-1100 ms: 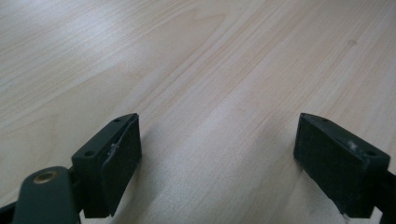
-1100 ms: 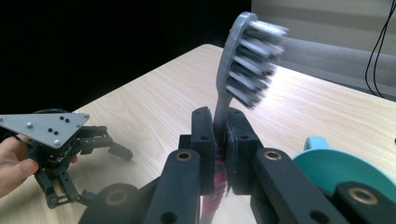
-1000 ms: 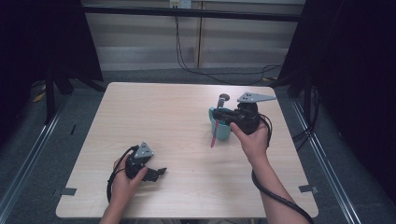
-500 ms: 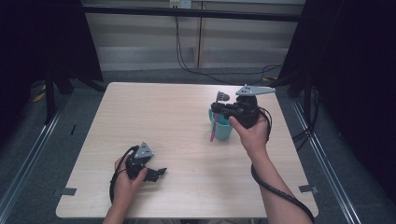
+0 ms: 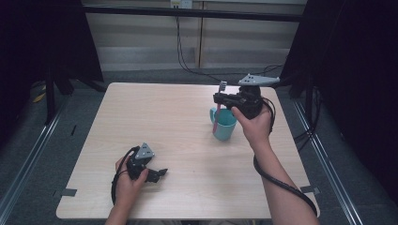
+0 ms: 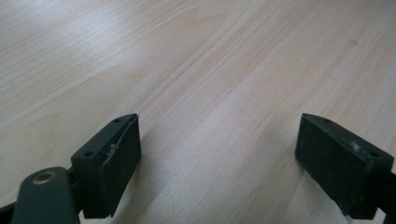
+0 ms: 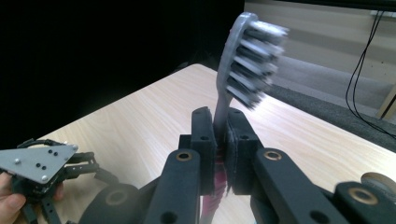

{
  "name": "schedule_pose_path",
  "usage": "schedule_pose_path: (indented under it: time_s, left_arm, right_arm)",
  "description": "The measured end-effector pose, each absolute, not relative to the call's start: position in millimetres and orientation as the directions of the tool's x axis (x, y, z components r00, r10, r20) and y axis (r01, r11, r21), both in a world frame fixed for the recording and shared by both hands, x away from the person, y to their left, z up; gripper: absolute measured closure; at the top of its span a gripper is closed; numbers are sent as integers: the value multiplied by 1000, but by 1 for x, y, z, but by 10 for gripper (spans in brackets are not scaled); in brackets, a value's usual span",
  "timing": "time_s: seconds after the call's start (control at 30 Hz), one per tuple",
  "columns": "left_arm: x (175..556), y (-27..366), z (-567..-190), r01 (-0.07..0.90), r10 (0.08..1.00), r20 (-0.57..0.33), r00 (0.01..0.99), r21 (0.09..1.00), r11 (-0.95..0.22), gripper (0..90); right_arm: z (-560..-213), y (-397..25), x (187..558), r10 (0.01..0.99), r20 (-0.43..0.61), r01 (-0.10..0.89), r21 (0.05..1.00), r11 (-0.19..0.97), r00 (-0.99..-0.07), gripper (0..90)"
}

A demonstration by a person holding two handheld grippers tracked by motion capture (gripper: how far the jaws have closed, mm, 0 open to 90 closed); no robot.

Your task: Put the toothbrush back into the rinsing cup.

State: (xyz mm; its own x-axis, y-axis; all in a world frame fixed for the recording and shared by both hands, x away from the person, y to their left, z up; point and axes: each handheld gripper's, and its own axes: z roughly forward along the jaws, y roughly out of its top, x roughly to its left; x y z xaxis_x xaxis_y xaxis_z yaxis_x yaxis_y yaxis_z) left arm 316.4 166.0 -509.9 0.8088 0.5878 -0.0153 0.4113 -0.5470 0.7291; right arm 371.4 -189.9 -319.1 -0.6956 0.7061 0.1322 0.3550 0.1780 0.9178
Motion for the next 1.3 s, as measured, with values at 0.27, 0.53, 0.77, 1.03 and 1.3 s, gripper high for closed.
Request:
schedule_pose_path:
  time_s: [0.27,0.53,0.77,1.03,1.3]
  left_arm:
    - [316,166,-510,412,589,-17,808,730,-545,140]
    - [316,166,-510,412,589,-17,808,730,-545,139]
    - [316,166,-510,412,589,-17,808,730,-545,140]
    - [316,166,-510,413,589,-19,808,731,-543,139]
    - [316,166,-510,413,590,-19,808,731,-543,139]
  right_arm:
    - [-312,-194,378,723,117,348,921,178,-681,839]
    - [-306,-199,385,739,102,339,924,177,-666,839]
    - [-305,-203,391,761,86,340,922,183,-643,838]
    - [-310,-211,401,784,80,348,920,179,-615,838]
    - [-316,-214,408,803,71,359,915,184,-592,838]
